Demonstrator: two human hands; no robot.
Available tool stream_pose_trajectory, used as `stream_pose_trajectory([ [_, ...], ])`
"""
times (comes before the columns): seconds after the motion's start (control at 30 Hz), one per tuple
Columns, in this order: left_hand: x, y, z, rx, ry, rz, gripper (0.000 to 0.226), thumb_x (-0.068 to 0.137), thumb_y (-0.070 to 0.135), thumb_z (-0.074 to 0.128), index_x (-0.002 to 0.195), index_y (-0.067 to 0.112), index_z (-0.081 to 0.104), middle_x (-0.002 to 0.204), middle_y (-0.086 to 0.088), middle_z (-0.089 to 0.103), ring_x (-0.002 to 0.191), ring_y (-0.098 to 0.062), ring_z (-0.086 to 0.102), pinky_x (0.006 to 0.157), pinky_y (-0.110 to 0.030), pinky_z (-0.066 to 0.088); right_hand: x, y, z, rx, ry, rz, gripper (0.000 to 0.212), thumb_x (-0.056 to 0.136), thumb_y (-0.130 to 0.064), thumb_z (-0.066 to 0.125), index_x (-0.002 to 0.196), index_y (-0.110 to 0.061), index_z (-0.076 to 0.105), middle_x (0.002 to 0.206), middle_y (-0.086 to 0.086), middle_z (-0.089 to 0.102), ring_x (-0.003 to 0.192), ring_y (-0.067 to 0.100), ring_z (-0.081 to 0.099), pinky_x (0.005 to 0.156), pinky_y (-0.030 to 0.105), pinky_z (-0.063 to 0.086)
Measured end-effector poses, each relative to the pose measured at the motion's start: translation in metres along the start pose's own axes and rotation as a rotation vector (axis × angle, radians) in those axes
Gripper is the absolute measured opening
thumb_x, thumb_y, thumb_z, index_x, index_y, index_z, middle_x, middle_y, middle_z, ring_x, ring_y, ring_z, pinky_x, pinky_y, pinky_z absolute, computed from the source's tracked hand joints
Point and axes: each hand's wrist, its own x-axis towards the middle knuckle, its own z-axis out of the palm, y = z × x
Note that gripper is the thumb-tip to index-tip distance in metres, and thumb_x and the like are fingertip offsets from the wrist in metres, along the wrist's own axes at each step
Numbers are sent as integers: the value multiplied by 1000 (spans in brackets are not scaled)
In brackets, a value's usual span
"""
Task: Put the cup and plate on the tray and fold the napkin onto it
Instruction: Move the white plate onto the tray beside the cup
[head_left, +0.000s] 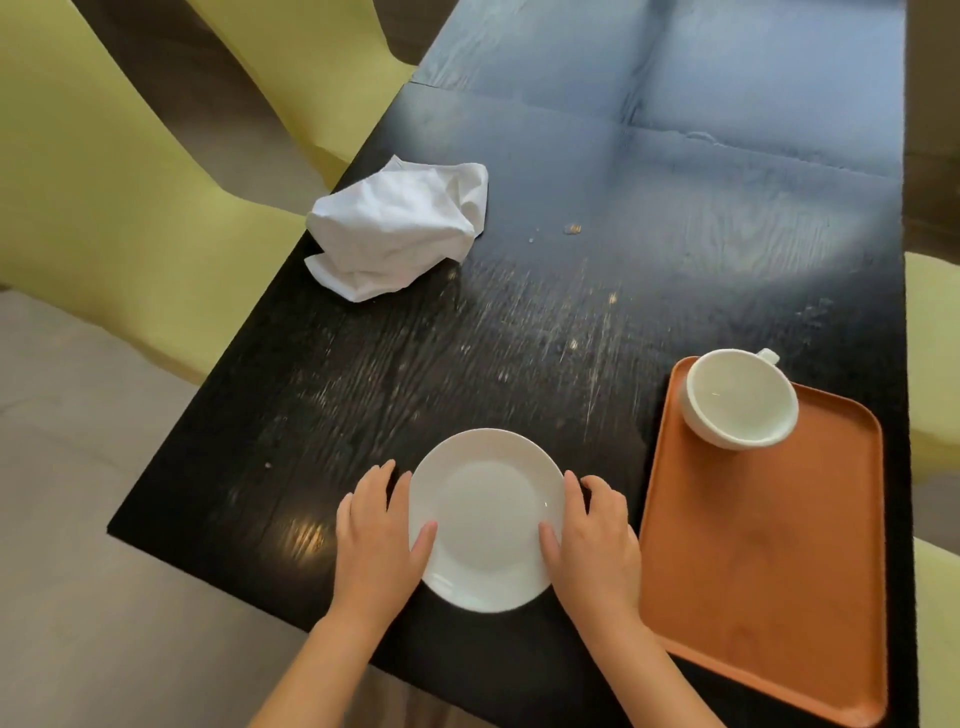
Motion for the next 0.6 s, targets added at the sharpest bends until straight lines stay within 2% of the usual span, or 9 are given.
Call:
stream_pose_trajectory([
  [0.07,-1,5,0,-85,15,-41,48,85,30,62,128,15,47,143,-10,38,132,-24,32,107,-42,32,0,-2,1,79,-25,57,55,83,-29,62,133,-14,43,123,8,50,107,21,49,69,27,50],
  [0.13,-2,10,-1,-191,12,-95,43,86,26,61,125,16,47,132,-6,42,118,-16,39,89,-29,44,1,-6,2,177,-52,106,51,86,-27,57,133,-17,40,117,3,46,99,16,48,62,23,47],
  [0.23,-1,13,-2,-363,-37,-143,36,87,15,57,121,20,47,114,1,46,90,-6,48,65,-10,38,1,-12,2,312,-91,165,46,88,-21,55,130,-18,39,106,1,46,82,13,52,57,23,44],
  [0.37,2,8,-5,-590,-122,-182,35,85,2,51,109,26,55,93,11,61,78,-5,58,56,-9,39,3,-5,1,510,-125,212,45,86,-7,49,129,-19,44,101,1,52,74,10,50,55,19,37],
  [0.43,4,3,-10,-676,-165,-257,37,85,5,57,109,32,56,89,16,63,74,-4,63,56,-11,45,5,3,-3,660,-159,233,47,86,-2,49,128,-22,48,109,-1,58,85,10,54,67,24,47],
  [0.5,7,-1,-14,-783,-211,-318,38,83,5,61,109,33,58,88,13,67,75,-4,67,54,-15,51,7,12,-12,820,-201,267,44,87,-6,56,124,-29,53,107,-9,62,89,10,61,76,35,56],
  [0.6,12,3,-20,-936,-241,-346,39,84,3,62,102,37,60,82,17,73,77,3,67,50,-13,51,6,28,-28,1036,-235,281,44,86,-6,61,115,-39,58,99,-16,65,81,9,67,63,29,59],
])
